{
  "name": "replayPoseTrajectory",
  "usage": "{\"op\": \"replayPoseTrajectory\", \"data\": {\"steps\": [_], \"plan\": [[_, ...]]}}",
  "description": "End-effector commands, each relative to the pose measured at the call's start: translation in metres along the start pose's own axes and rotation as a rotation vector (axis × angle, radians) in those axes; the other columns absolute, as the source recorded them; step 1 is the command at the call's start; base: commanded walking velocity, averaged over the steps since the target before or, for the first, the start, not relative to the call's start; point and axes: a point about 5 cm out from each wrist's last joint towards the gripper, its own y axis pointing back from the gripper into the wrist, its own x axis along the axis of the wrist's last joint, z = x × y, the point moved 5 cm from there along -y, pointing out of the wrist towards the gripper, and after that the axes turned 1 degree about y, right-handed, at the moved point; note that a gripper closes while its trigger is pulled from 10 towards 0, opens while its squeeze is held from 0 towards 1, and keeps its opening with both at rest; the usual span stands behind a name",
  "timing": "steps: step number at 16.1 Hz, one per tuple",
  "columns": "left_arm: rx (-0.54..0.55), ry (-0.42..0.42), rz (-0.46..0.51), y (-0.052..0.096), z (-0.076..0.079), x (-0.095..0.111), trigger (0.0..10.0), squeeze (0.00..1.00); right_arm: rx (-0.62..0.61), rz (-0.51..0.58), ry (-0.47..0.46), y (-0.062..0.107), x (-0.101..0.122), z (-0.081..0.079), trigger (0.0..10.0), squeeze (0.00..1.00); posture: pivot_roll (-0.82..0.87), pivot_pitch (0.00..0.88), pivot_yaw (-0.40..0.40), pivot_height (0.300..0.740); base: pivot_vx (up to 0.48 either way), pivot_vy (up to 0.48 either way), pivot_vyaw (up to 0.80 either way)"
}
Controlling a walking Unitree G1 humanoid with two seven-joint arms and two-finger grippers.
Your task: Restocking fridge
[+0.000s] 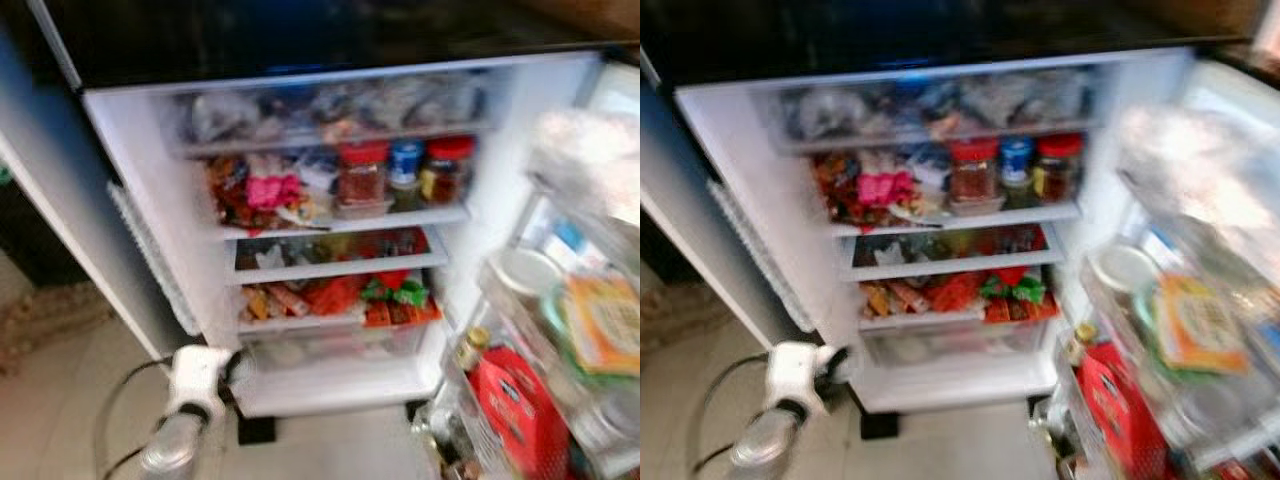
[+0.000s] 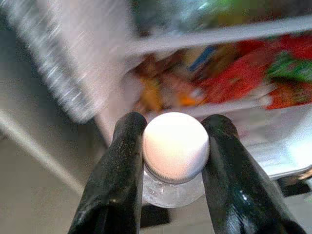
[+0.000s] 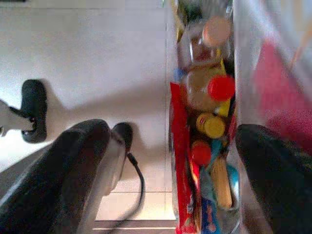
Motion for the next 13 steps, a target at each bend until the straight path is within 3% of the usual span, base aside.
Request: {"op": "replayPoseTrajectory", "data": {"steps": [1,10,13], "plan": [[-0.001,0.023,-0.013,0.000,0.002,-0.002,10.0,0.00,-0.024,0.049,-0.003,0.000,0.014,0.007,10.0,0.00,-0.02,0.007,-0.010,0.740,0.285,0.000,0.00],[-0.029,0.039,-0.016,-0.004,0.006,0.000,10.0,0.00,-0.014,0.049,-0.002,0.000,0.014,0.006,10.0,0.00,-0.01,0.000,-0.004,0.740,0.295,0.000,0.00],[-0.071,0.045,-0.008,-0.006,0.013,0.004,10.0,0.00,-0.012,0.050,-0.006,0.000,0.014,0.005,10.0,0.00,-0.02,0.000,-0.001,0.740,0.000,0.000,0.00]]}}
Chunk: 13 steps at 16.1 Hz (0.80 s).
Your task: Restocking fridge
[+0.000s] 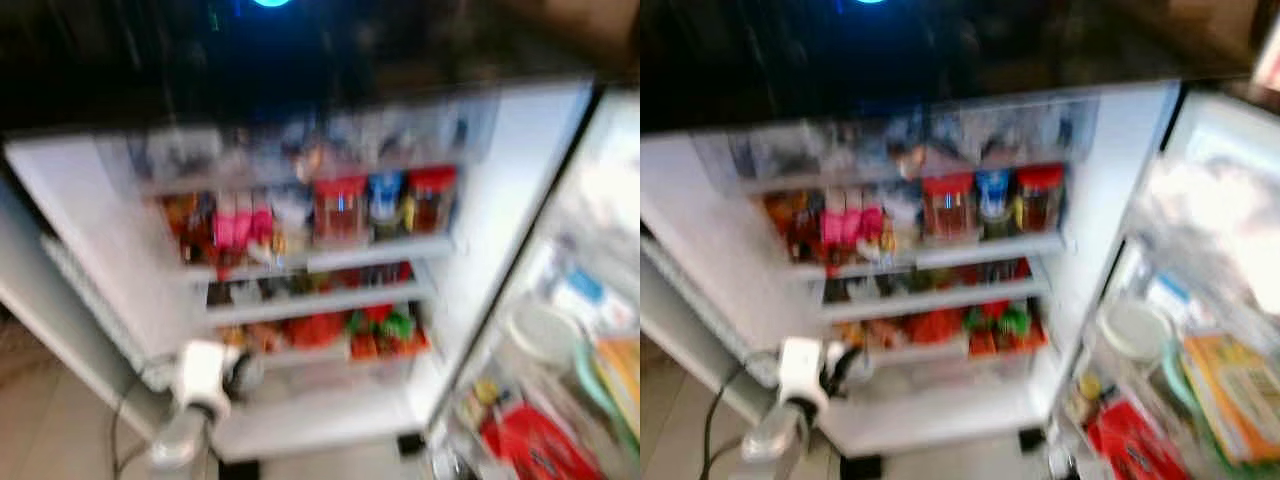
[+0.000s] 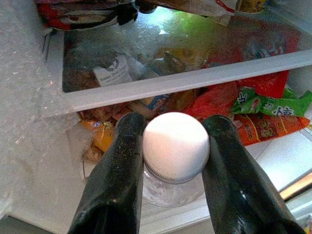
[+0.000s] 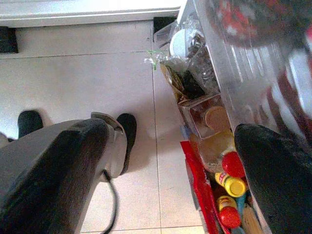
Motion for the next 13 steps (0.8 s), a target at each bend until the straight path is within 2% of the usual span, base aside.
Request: {"op": "replayPoseTrajectory", "data": {"steps": [1,9,13], "plan": [[0.025,-0.011,-0.010,0.0035,-0.0127,-0.0009,10.0,0.00,-0.012,0.034,0.006,-0.0007,0.0119,0.0032,10.0,0.00,-0.02,0.000,0.002,0.740,0.000,0.000,0.00],[0.030,-0.014,0.005,-0.0008,-0.0129,0.0057,10.0,0.00,-0.013,0.026,0.010,-0.0008,0.0122,0.0039,10.0,0.00,-0.02,0.000,-0.004,0.740,0.000,0.000,0.00],[0.034,-0.012,0.010,-0.0030,-0.0122,0.0080,10.0,0.00,0.001,0.034,0.018,-0.0008,0.0143,0.0031,10.0,0.00,-0.02,0.000,-0.008,0.675,0.000,0.000,0.00]]}}
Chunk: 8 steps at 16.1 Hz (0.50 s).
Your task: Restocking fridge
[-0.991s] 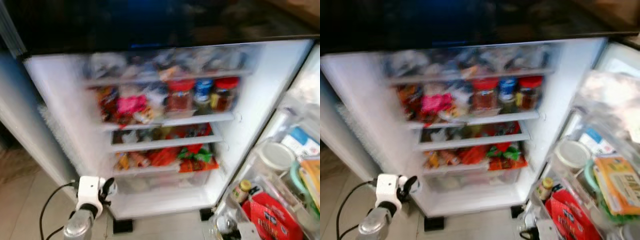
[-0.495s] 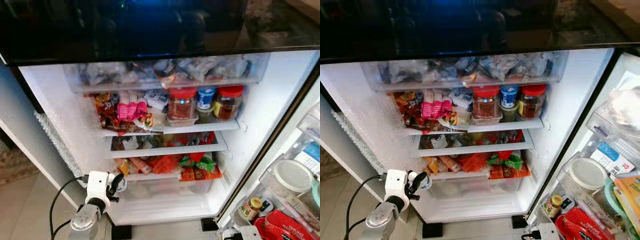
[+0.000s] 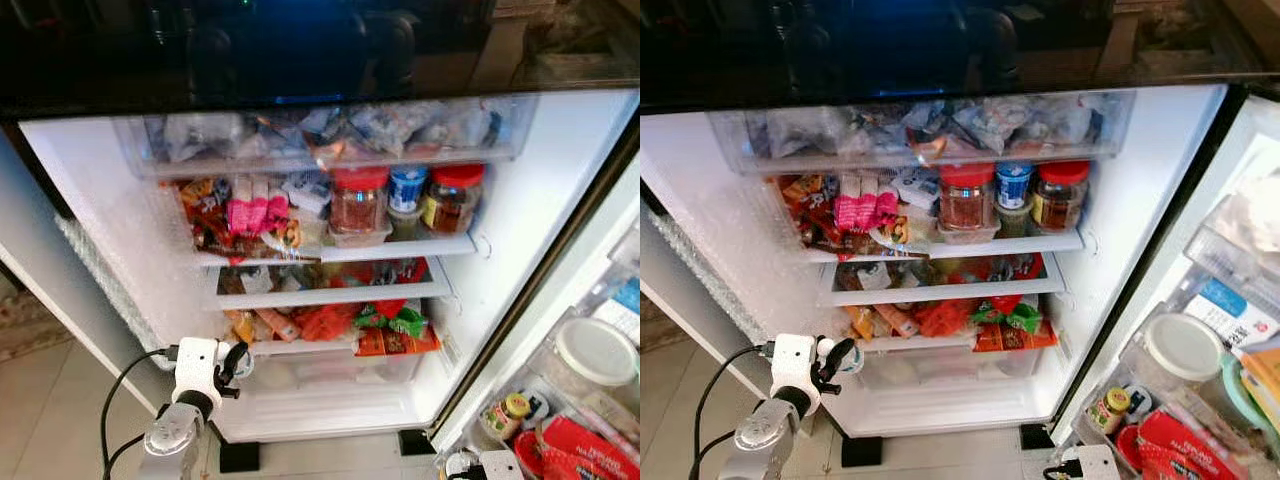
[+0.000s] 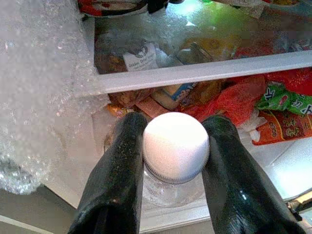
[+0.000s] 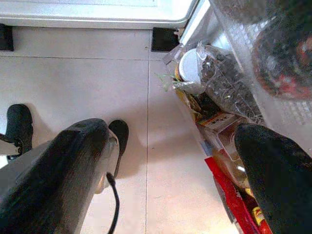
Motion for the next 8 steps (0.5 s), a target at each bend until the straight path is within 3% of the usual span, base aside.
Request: {"op": "replayPoseTrajectory", "data": {"steps": [1,8], "plan": [[0.005,0.009,0.000,-0.0014,-0.0004,0.0016,10.0,0.00,0.002,-0.003,0.001,0.0004,-0.0023,0.0001,10.0,0.00,-0.02,0.000,-0.008,0.660,0.000,0.000,0.00],[-0.006,0.005,0.008,-0.0060,0.0017,0.0072,10.0,0.00,0.003,-0.002,-0.003,0.0006,-0.0039,-0.0009,10.0,0.00,-0.02,0.000,0.000,0.660,0.000,0.000,0.00]]}}
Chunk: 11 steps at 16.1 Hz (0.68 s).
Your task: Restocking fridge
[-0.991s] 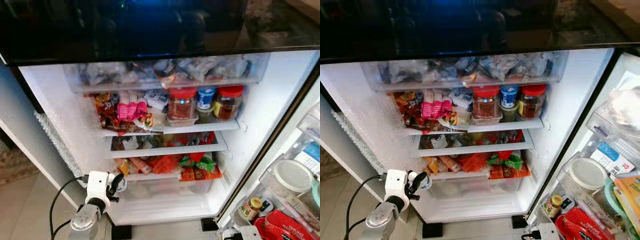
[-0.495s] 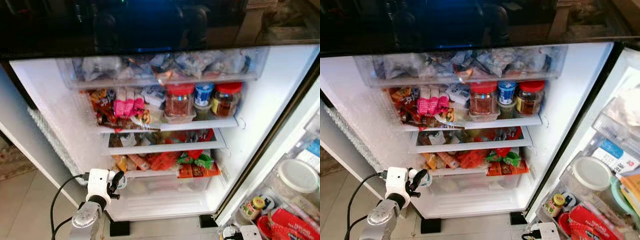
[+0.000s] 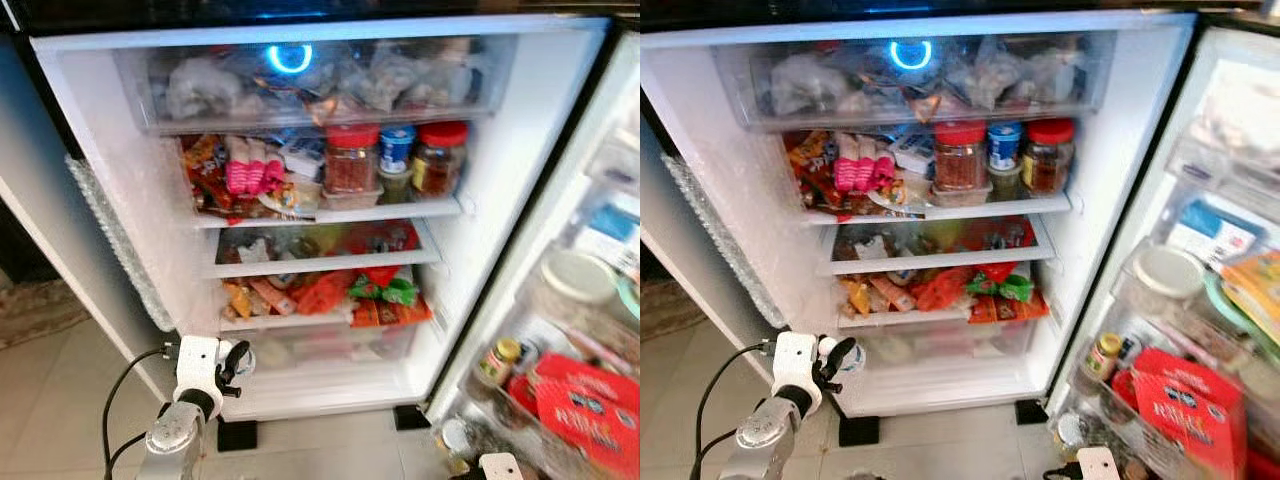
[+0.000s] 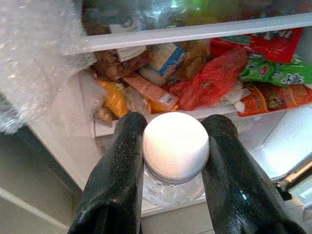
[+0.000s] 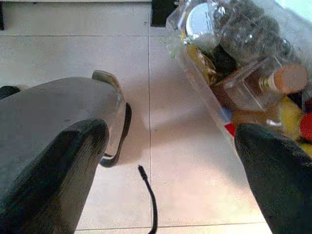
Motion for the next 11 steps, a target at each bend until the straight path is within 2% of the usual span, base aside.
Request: {"op": "replayPoseTrajectory", "data": {"steps": [1,9,11], "plan": [[-0.005,0.000,0.013,-0.0055,0.0005,0.0081,10.0,0.00,0.000,-0.001,0.003,0.0001,-0.0008,-0.0001,10.0,0.00,-0.02,0.000,0.000,0.660,0.000,0.000,0.00],[-0.001,-0.018,0.028,-0.0090,-0.0005,0.0149,10.0,0.00,0.000,0.000,-0.003,0.0000,0.0001,0.0000,10.0,0.00,-0.02,0.000,-0.005,0.660,0.000,0.000,0.00],[-0.001,-0.021,0.033,-0.0104,-0.0004,0.0169,10.0,0.00,0.007,0.004,0.027,-0.0001,0.0017,-0.0003,10.0,0.00,-0.02,0.000,-0.004,0.660,0.257,0.000,0.00]]}}
